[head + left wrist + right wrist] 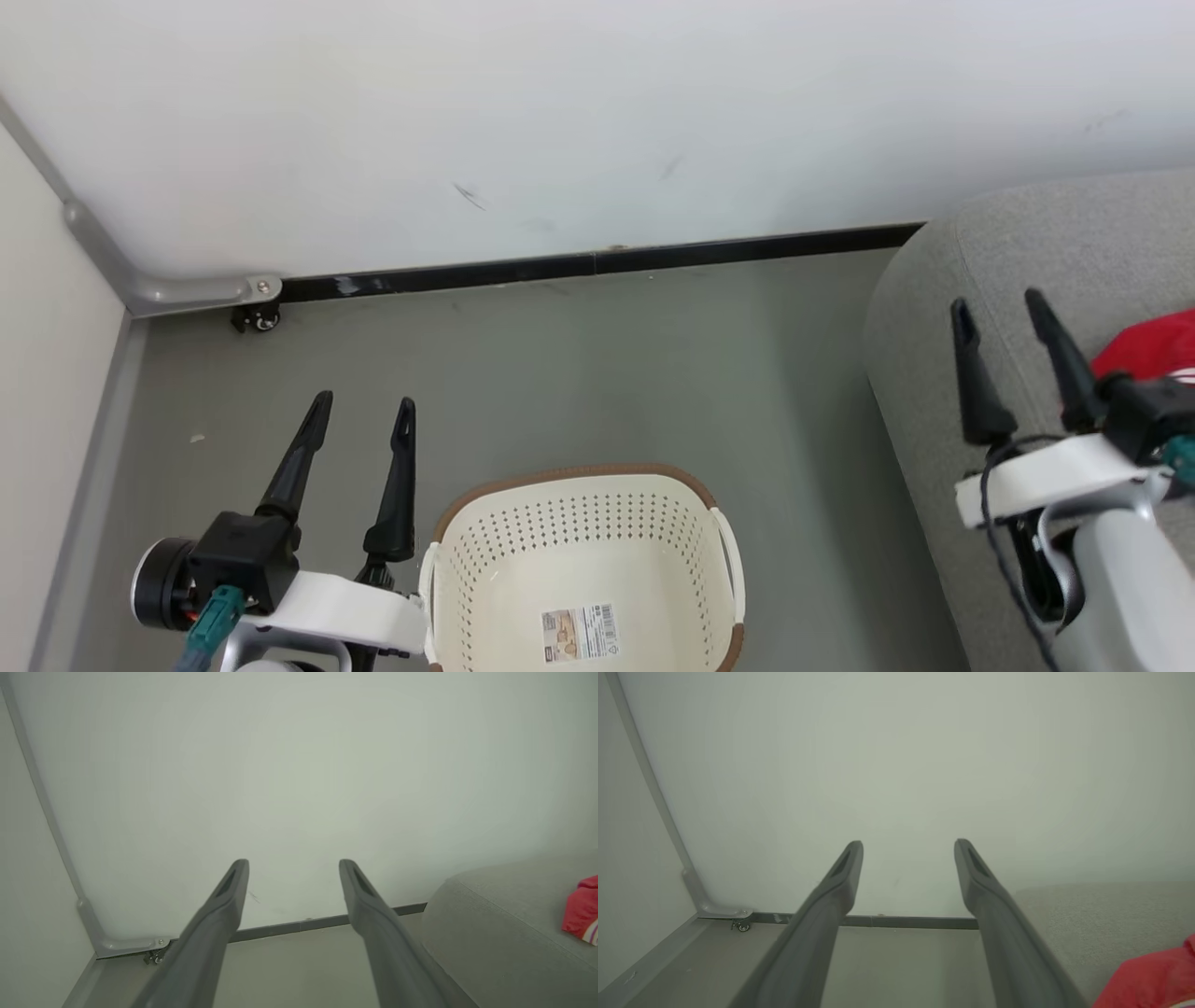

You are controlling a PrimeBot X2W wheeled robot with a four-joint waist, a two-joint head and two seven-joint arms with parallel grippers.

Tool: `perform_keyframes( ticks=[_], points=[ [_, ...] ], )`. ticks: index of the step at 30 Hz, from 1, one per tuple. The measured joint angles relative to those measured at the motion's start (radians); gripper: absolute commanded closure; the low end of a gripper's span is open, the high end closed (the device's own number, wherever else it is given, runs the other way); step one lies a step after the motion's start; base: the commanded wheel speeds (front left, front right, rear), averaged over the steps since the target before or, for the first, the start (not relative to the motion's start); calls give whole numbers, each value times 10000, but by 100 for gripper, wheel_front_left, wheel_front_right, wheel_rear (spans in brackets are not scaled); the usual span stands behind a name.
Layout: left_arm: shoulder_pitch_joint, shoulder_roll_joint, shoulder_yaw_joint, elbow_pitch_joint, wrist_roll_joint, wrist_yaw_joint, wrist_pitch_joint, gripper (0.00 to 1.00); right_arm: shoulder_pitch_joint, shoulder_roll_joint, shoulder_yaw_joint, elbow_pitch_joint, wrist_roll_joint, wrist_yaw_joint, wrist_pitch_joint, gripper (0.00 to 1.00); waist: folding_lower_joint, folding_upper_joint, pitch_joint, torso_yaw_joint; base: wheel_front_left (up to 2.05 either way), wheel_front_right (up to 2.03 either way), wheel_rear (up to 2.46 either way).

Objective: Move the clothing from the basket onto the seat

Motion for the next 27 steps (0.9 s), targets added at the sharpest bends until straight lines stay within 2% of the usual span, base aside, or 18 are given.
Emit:
perform_keyframes(
  ticks=[13,27],
  points=[
    [605,-178,69,441,360,151,0,0,1707,951,-261,-420,-556,0,-2,0,0,0,-684,259,0,0,0],
    [824,-236,82,639,662,351,0,0,2719,1200,-376,-961,-980,0,0,0,0,0,-1066,361,0,0,0]
  ],
)
